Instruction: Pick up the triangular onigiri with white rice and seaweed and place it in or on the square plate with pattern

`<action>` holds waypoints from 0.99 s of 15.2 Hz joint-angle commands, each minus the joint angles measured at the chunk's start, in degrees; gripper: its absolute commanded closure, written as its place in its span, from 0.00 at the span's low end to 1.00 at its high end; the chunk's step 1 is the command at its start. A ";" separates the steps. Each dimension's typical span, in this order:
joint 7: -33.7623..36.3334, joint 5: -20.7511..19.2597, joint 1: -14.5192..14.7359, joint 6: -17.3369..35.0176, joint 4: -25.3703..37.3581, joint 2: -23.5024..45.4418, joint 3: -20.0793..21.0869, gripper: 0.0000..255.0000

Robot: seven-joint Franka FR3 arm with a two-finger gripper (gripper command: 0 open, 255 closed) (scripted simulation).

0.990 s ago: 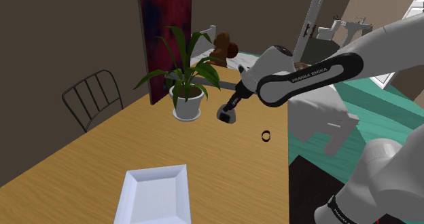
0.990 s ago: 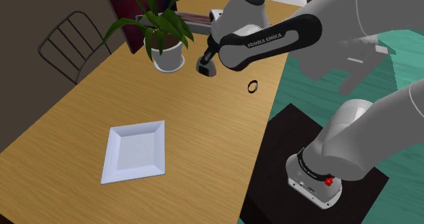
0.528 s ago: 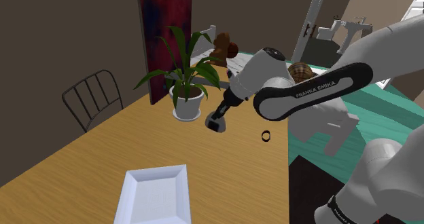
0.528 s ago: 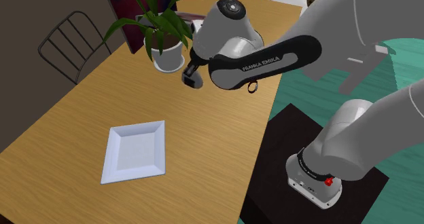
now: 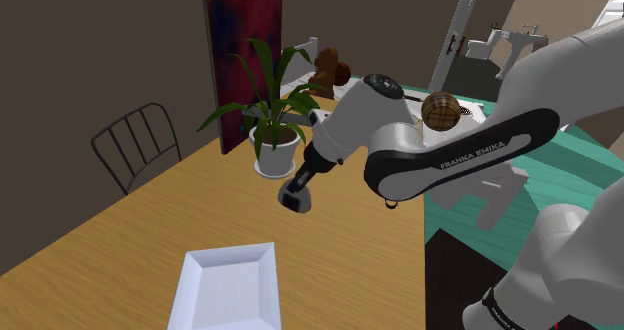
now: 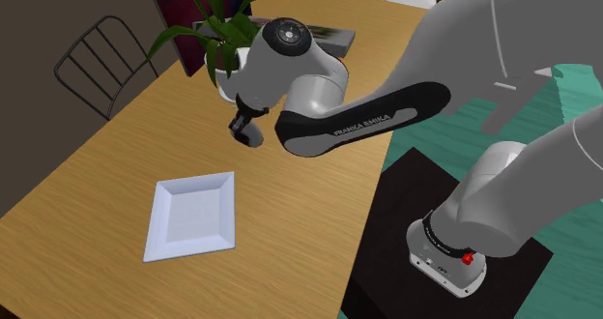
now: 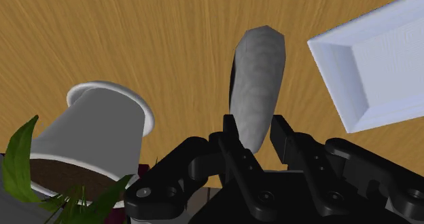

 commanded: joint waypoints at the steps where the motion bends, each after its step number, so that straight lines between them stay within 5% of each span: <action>1: 4.80 -2.44 0.19 -1.27 2.01 1.24 2.61 1.00; 8: 19.49 -11.23 2.18 -7.05 11.15 7.68 9.79 1.00; 15: 31.68 -19.96 7.28 -15.24 23.60 17.06 14.03 1.00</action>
